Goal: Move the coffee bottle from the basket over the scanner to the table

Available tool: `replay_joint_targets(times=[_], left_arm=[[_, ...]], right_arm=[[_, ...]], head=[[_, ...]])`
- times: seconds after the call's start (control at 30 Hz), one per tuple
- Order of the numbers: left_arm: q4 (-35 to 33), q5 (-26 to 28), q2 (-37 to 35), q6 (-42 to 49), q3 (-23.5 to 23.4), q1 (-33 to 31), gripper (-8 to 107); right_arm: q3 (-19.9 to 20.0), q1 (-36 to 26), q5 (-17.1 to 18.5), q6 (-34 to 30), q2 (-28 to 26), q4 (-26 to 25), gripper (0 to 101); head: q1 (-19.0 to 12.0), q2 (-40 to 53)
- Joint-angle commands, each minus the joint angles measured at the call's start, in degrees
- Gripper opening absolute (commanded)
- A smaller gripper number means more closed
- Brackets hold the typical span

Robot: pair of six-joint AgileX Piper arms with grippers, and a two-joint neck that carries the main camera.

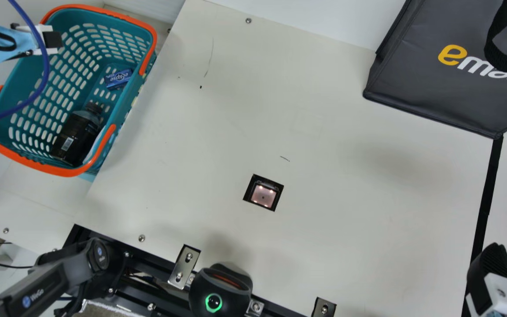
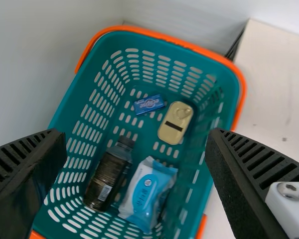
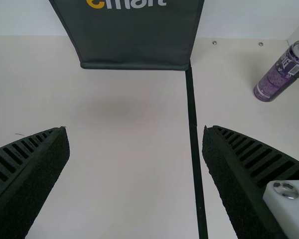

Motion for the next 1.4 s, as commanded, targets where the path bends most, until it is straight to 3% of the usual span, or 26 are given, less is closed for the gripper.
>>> replay_joint_targets(times=[0.0, 0.6, 1.37], left_arm=[[0.0, -0.9, 3.0, 1.6, -0.2, 0.2, 90], [2.4, -6.4, 19.8, 6.1, -1.9, -1.0, 90], [6.8, -9.9, 29.5, 10.1, 0.4, -2.9, 90]], right_arm=[[0.0, 0.0, 0.0, 0.0, 0.0, 0.0, 95], [0.0, 0.0, 0.0, 0.0, 0.0, 0.0, 95], [0.0, 0.0, 0.0, 0.0, 0.0, 0.0, 95]], head=[[-1.7, 0.1], [-1.7, 0.1], [-1.7, 0.1]])
